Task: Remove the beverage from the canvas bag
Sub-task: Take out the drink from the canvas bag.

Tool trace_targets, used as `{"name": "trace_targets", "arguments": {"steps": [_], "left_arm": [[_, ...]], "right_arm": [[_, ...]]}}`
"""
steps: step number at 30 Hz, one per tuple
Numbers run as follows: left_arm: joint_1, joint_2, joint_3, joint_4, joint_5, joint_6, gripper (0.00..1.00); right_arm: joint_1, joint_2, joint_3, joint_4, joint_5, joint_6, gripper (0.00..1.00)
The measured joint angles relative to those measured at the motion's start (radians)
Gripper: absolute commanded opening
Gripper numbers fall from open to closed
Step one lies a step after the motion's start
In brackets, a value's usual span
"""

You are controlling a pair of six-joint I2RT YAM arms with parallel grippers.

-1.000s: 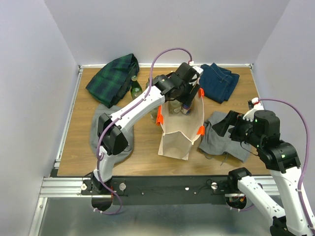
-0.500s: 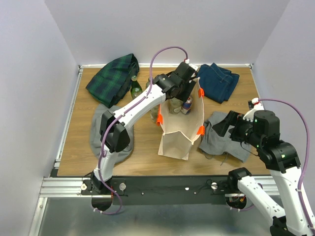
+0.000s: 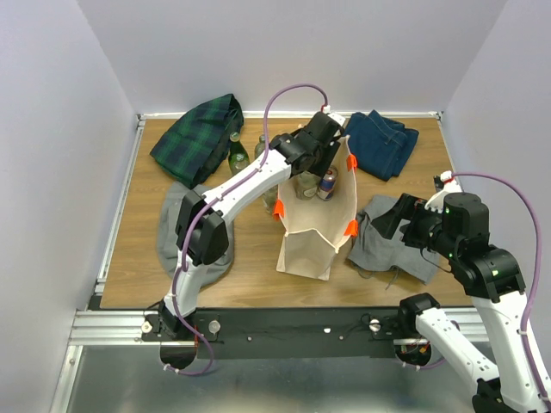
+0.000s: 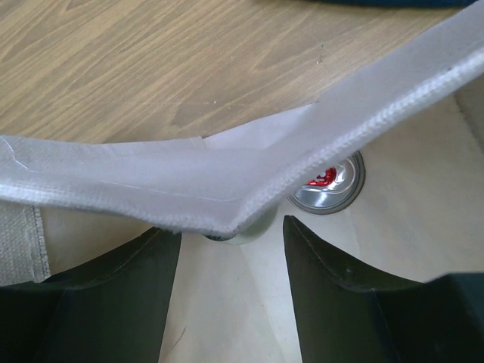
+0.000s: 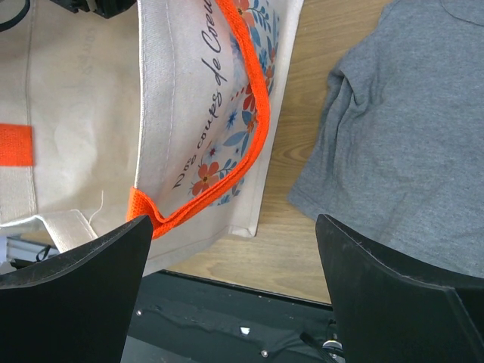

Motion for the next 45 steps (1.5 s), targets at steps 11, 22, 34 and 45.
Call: {"name": "trace_targets", "arguments": {"steps": [11,22,34,45], "left_arm": [[0.004,0.008,-0.006,0.029,-0.021,0.003,0.65],[0.005,0.039,-0.006,0.027,-0.025,-0.010,0.65],[0.008,0.048,-0.006,0.026,-0.027,-0.024,0.58],[0.011,0.055,-0.006,0.021,-0.043,-0.032,0.60]], "right_arm": [[0.000,0.000,0.000,0.000,0.002,0.000,0.98],[0.000,0.008,0.000,0.000,0.007,0.000,0.98],[0.000,0.008,0.000,0.000,0.007,0.000,0.98],[0.000,0.008,0.000,0.000,0.007,-0.008,0.98]]}}
